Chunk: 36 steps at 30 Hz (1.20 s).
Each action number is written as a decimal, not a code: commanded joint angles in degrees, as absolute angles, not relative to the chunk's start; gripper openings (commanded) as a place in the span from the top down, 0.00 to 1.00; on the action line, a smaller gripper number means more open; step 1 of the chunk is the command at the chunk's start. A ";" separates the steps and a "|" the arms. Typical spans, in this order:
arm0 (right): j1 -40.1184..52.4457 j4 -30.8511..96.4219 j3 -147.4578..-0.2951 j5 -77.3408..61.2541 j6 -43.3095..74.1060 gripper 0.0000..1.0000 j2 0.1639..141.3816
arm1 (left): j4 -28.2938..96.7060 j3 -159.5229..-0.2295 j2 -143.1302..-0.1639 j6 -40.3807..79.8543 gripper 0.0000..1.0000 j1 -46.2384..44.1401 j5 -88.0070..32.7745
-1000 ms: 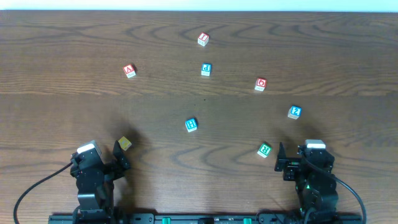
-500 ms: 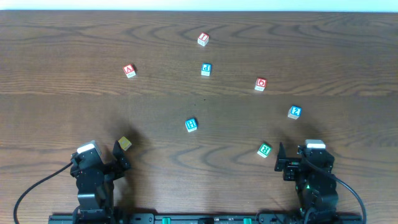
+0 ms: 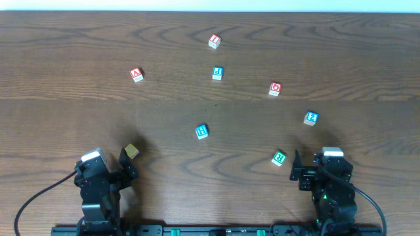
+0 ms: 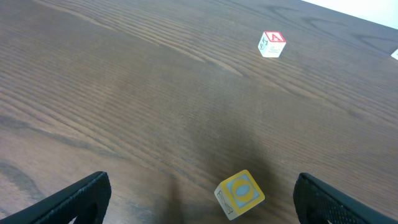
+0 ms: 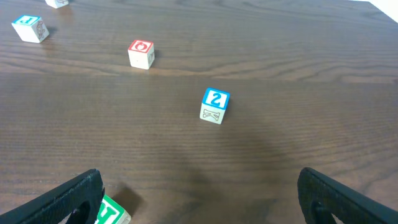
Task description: Spell out Ai2
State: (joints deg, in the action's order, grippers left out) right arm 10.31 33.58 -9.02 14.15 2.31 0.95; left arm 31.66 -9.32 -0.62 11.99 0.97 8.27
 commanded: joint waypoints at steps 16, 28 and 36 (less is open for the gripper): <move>9.93 29.69 -8.86 10.63 1.65 0.01 0.38 | 31.46 -8.47 -0.25 12.38 0.05 1.15 8.45; 9.93 7.09 -8.88 2.63 6.44 0.01 8.12 | 31.46 -8.47 -0.25 12.38 0.05 1.15 8.45; 9.93 -10.15 -16.80 2.52 7.81 0.01 34.15 | 31.46 -8.47 -0.25 12.38 0.05 1.15 8.45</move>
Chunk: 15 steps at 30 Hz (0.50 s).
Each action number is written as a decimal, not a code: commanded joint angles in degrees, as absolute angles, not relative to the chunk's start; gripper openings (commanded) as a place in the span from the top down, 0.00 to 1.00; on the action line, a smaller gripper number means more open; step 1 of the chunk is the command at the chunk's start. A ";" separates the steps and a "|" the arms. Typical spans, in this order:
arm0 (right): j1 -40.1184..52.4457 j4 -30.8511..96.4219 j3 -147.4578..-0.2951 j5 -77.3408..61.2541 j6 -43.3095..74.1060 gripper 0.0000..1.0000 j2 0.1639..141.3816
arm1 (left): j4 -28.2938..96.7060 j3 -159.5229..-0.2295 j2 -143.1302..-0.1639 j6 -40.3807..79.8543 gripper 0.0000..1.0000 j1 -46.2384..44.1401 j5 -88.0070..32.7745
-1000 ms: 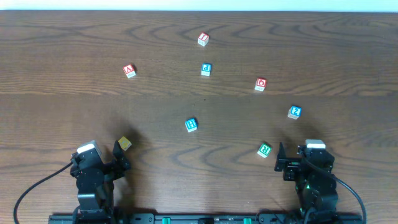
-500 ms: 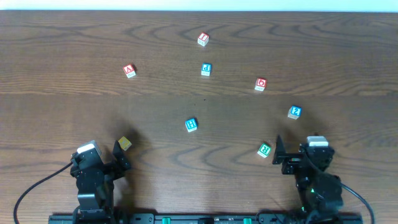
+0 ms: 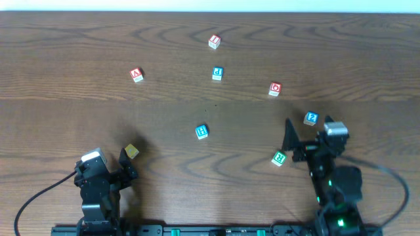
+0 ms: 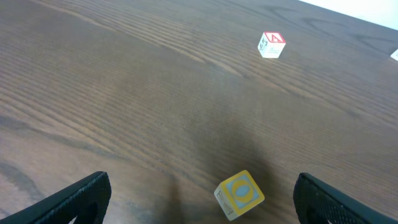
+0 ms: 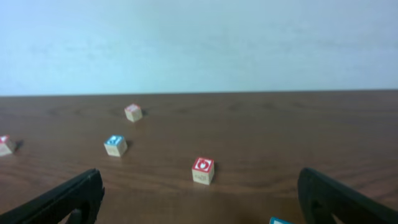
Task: Spell out Ai2
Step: 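Reach the right gripper forward toward the red-bordered I block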
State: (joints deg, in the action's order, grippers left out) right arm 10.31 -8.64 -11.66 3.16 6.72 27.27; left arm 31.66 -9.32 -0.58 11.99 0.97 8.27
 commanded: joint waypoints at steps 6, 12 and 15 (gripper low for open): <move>9.93 -10.07 -34.89 -2.04 6.22 0.01 59.40 | 31.46 -8.47 -0.25 12.38 0.05 1.15 8.45; 9.96 -9.85 -54.74 -8.56 5.04 0.01 81.56 | 31.46 -8.47 -0.25 12.38 0.05 1.15 8.45; 10.28 -9.37 -64.42 -11.05 5.06 0.01 90.50 | 31.46 -8.47 -0.25 12.38 0.05 1.15 8.45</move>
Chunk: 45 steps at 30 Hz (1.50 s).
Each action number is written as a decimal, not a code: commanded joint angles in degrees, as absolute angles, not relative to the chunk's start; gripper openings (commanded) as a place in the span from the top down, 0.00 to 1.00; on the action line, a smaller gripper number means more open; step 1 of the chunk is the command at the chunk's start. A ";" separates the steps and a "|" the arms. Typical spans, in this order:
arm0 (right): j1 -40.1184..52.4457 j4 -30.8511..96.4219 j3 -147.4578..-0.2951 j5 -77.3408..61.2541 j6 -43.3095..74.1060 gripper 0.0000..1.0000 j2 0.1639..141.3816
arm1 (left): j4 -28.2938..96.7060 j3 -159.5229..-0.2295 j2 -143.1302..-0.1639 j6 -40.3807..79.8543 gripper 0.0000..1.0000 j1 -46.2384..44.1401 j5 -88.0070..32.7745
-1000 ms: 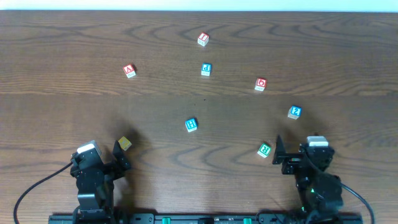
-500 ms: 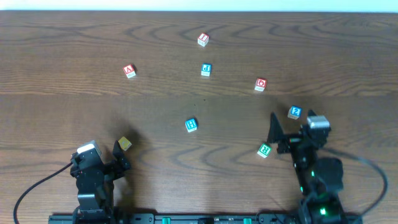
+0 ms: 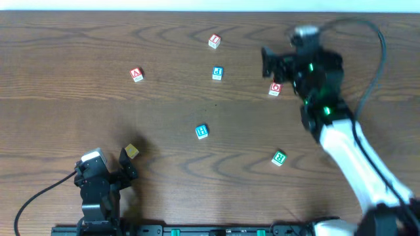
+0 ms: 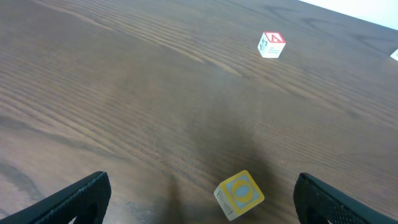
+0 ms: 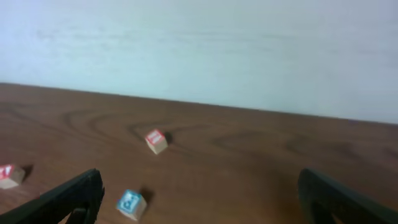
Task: Spell out Ai2
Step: 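Reach the right gripper forward toward the red-bordered I block, then lower the right gripper over the I block and align fingers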
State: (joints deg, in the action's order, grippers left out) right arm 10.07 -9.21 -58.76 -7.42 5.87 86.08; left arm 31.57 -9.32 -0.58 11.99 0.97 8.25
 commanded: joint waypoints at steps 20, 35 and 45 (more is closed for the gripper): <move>18.37 -0.40 -123.59 -12.64 5.19 0.01 137.78 | 31.46 -8.47 -0.25 12.38 0.05 1.15 8.45; 18.63 0.12 -128.68 -12.32 14.66 0.01 150.93 | 31.46 -8.47 -0.25 12.38 0.05 1.15 8.45; 19.44 6.72 -128.55 -9.58 16.88 0.01 153.21 | 31.46 -8.47 -0.25 12.38 0.05 1.15 8.45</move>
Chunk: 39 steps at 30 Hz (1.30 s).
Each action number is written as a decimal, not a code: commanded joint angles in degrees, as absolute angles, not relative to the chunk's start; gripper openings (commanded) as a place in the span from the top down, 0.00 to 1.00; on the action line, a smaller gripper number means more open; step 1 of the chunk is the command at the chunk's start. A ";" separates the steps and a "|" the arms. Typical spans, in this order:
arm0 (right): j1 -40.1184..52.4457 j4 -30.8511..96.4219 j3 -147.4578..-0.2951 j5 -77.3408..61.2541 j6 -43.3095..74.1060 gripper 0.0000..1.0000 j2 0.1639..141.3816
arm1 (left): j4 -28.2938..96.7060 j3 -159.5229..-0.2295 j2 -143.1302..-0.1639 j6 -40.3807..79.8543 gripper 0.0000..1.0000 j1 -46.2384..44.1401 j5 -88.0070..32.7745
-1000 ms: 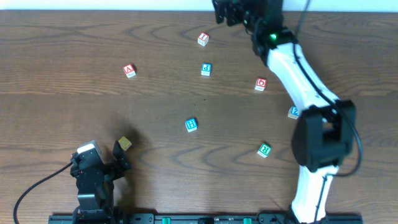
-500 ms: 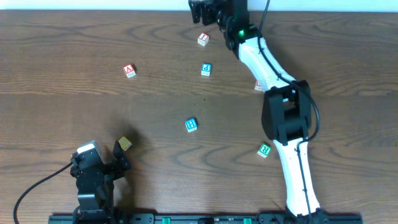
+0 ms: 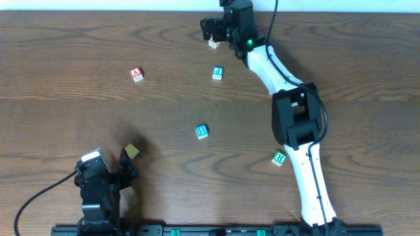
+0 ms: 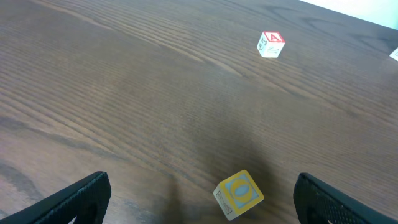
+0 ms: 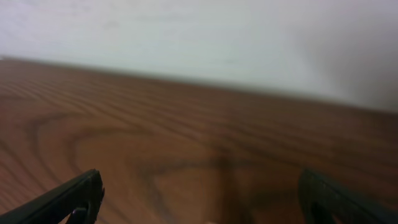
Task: Spell out Ai2
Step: 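Lower the right gripper over the I block and align fingers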
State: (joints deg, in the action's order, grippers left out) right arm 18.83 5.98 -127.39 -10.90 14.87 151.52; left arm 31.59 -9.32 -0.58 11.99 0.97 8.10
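The red letter A block [image 3: 136, 74] lies at the far left and also shows as the A block [image 4: 272, 45]. The red I block [image 3: 213, 44] sits near the far edge. My right gripper [image 3: 215, 31] is stretched out just over it and open [image 5: 199, 199]; its view is a blur of table and wall. The blue 2 block is hidden under my right arm. My left gripper [image 4: 199, 199] rests open at the near left, holding nothing.
A yellow O block [image 4: 239, 194] lies between and just ahead of my left fingers. A blue P block [image 3: 218, 73], a blue H block [image 3: 202, 132] and a green R block [image 3: 279, 157] are scattered about. My right arm [image 3: 298, 118] crosses the table's right half.
My right gripper was over the red O block at the middle right. Now it is at the far edge above the I block, still open. The left arm has not moved.
Both arms rested open at the near edge. Then the right arm stood raised beside the 2 block, then reached over the red O block, and now it is stretched to the I block. No block has moved.
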 commanded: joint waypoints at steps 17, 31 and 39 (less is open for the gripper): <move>19.88 8.78 -128.57 -6.22 25.47 0.18 155.74 | 31.46 -8.47 -0.25 12.38 0.05 1.15 8.45; 21.28 12.80 -128.55 -6.46 25.02 0.29 155.74 | 31.46 -8.47 -0.25 12.38 0.05 1.15 8.45; 21.30 13.32 -128.57 -6.44 25.02 0.46 155.74 | 31.46 -8.47 -0.25 12.38 0.05 1.15 8.45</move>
